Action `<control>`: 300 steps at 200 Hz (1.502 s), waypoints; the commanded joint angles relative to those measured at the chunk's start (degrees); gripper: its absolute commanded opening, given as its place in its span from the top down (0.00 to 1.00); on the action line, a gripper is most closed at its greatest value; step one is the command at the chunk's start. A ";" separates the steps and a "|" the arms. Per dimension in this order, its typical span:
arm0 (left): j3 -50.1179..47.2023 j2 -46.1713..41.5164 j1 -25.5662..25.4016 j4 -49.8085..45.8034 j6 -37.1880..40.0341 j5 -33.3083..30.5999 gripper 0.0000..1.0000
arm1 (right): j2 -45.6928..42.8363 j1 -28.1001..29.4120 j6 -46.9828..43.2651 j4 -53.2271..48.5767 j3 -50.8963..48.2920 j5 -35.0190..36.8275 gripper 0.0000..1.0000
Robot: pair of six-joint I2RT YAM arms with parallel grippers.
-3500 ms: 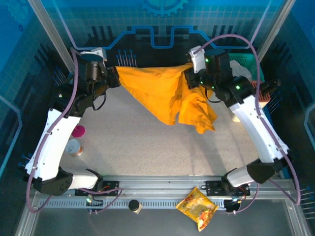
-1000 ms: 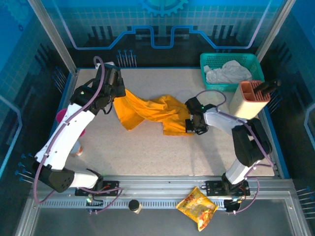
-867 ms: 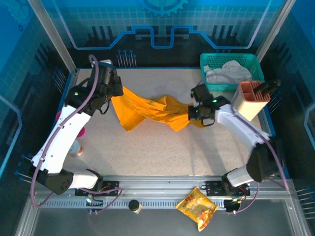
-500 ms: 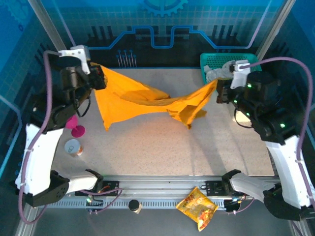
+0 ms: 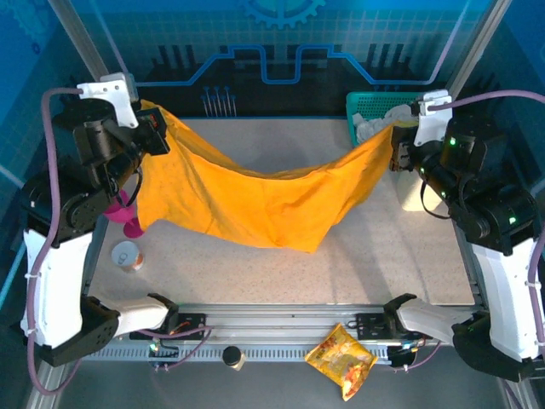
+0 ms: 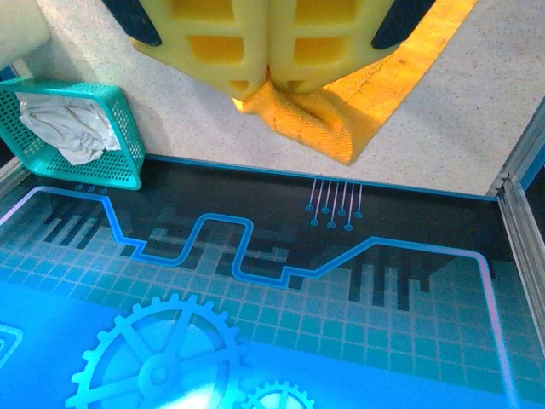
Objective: Fold and stack the t-shirts
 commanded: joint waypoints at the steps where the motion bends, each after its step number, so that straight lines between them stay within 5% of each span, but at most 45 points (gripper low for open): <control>1: 0.30 0.48 0.26 0.12 1.44 -0.48 1.00 | -0.05 -0.81 -1.86 0.53 2.04 1.63 1.00; 65: 3.26 -5.92 0.27 1.85 0.17 5.03 1.00 | -2.89 -0.74 -2.80 -2.80 14.40 -0.80 1.00; 165: 1.82 -16.48 0.24 1.48 -0.25 2.44 1.00 | -6.46 -0.72 -5.42 -2.24 20.45 4.75 1.00; 225: -8.72 -9.69 0.26 4.44 -2.42 2.72 1.00 | 2.94 -0.72 -9.24 3.85 13.60 12.63 1.00; 300: -34.63 0.88 1.94 18.81 -7.88 -5.03 1.00 | 21.43 -2.88 -4.97 16.94 -4.50 3.96 1.00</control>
